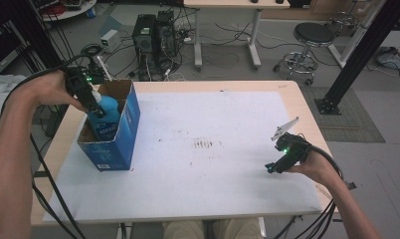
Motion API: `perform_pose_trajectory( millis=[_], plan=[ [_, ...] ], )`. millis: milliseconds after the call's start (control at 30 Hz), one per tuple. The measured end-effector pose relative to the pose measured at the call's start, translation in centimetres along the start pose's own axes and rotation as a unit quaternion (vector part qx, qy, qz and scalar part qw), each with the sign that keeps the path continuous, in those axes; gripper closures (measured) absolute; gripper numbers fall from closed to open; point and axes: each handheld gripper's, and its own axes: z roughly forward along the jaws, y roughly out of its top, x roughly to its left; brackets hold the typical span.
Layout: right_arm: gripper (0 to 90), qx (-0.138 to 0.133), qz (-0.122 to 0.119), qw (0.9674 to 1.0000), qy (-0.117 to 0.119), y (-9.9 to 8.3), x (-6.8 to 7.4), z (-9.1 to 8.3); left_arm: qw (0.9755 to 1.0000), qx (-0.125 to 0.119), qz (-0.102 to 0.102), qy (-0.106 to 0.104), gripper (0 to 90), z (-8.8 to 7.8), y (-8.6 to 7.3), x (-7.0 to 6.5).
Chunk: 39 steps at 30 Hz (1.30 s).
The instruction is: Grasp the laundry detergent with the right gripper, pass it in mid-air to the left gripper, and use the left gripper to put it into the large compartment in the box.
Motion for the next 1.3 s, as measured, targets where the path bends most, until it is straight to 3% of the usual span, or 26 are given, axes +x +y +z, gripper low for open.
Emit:
perform_pose_trajectory(
  millis=[533, 1300],
  plan=[
    [12.9, 0.004, 0.0, 1.0, 0.0, 0.0, 0.3, 0.4, 0.9999, 0.009, 0.007, -0.005, 38.2, 3.0, -0.4, -0.2],
    [12.8, 0.008, 0.0, 1.0, 0.002, 0.0, 0.5, 0.8, 0.9999, 0.012, 0.011, -0.005, 38.1, 4.8, -0.7, -0.6]
  ],
)
